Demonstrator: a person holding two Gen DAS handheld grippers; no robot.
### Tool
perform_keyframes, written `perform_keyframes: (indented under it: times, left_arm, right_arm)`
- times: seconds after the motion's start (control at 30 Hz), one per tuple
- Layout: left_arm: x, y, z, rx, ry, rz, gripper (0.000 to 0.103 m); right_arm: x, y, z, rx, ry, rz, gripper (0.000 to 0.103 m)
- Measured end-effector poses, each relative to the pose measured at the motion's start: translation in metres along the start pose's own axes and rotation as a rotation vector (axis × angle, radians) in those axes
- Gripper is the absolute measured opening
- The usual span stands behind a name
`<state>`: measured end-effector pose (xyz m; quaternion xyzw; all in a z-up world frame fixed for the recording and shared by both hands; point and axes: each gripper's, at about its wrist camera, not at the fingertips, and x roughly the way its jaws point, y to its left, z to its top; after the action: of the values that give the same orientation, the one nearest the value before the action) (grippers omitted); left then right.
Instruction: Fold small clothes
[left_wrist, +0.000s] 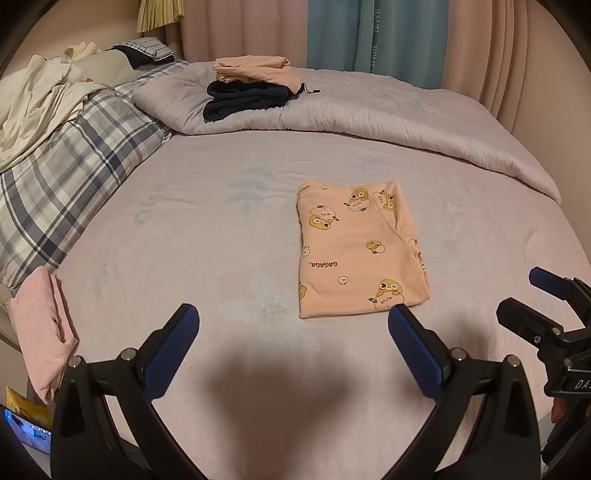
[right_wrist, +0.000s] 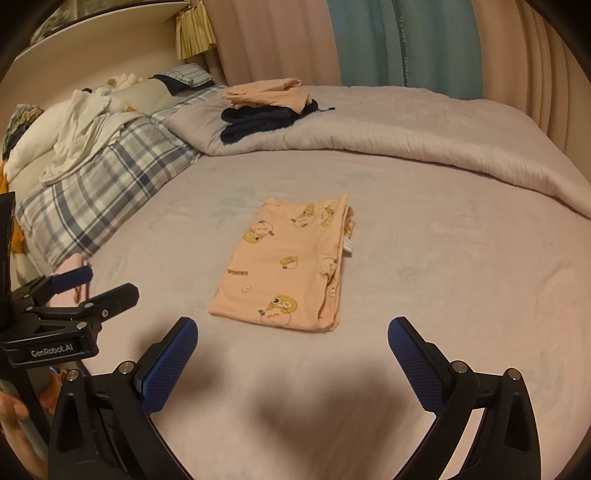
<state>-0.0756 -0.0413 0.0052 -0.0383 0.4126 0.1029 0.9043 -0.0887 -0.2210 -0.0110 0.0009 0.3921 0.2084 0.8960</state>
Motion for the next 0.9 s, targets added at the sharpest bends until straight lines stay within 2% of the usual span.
perform_keyframes:
  times: [0.9]
  left_arm:
    - [0.0, -0.005, 0.003, 0.036, -0.055, -0.001, 0.102]
  right_arm:
    - [0.0, -0.011, -0.001, 0.021, -0.002, -0.009, 0.102]
